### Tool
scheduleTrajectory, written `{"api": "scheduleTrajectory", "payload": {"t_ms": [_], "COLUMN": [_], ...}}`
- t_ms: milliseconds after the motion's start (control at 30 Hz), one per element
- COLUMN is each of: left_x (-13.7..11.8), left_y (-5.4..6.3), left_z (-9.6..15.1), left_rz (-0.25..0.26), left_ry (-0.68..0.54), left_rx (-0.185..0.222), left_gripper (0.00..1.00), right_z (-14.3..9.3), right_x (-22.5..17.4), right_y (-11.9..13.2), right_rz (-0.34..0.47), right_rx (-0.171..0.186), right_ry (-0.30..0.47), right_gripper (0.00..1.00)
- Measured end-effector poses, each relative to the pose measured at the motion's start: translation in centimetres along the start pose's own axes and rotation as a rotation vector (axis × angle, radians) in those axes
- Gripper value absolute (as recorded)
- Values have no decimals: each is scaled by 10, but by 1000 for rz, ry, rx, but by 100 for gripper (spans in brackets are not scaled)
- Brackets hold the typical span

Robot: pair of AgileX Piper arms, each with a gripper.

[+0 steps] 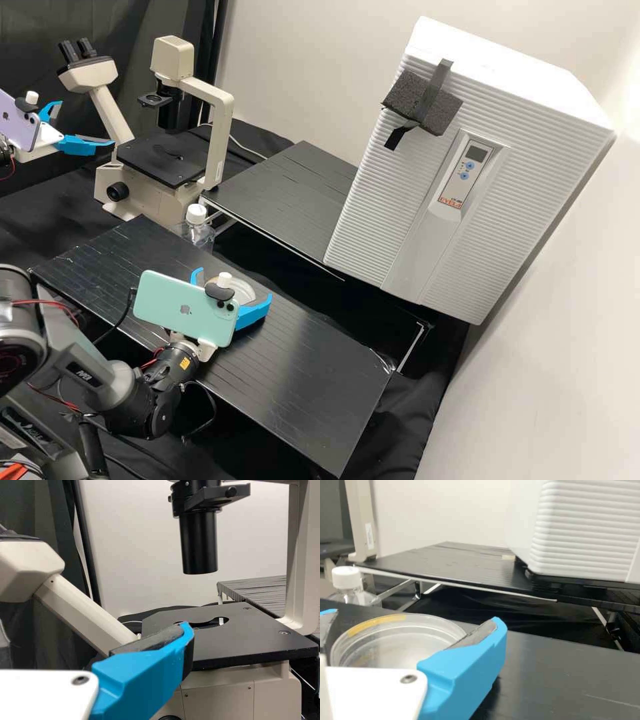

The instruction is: Open the petri dish lid.

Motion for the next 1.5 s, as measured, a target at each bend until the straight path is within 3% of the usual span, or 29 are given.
{"api": "scheduleTrajectory", "payload": {"t_ms": [333, 500, 767, 867, 1100, 1300, 1333, 1500], "left_x": [0, 0, 0, 0, 0, 0, 0, 0], "left_y": [0, 0, 0, 0, 0, 0, 0, 0], "left_z": [0, 0, 0, 0, 0, 0, 0, 0], "left_rz": [0, 0, 0, 0, 0, 0, 0, 0], "left_ry": [0, 0, 0, 0, 0, 0, 0, 0], "left_rx": [0, 0, 0, 0, 0, 0, 0, 0], "left_gripper": [100, 100, 100, 100, 100, 100, 100, 100], "right_z": [-3, 3, 28, 37, 44, 43, 43, 43], "right_x": [-10, -13, -16, -17, -17, -15, -14, -12], "right_y": [12, 18, 32, 34, 34, 33, 33, 31], "right_rz": [78, 130, 313, 354, 369, 359, 359, 354], "right_rx": [44, 62, 205, 233, 190, 98, 83, 42], "right_ry": [-12, -56, -198, -248, -300, -315, -320, -331], "right_gripper": [0, 0, 0, 0, 0, 0, 100, 100]}}
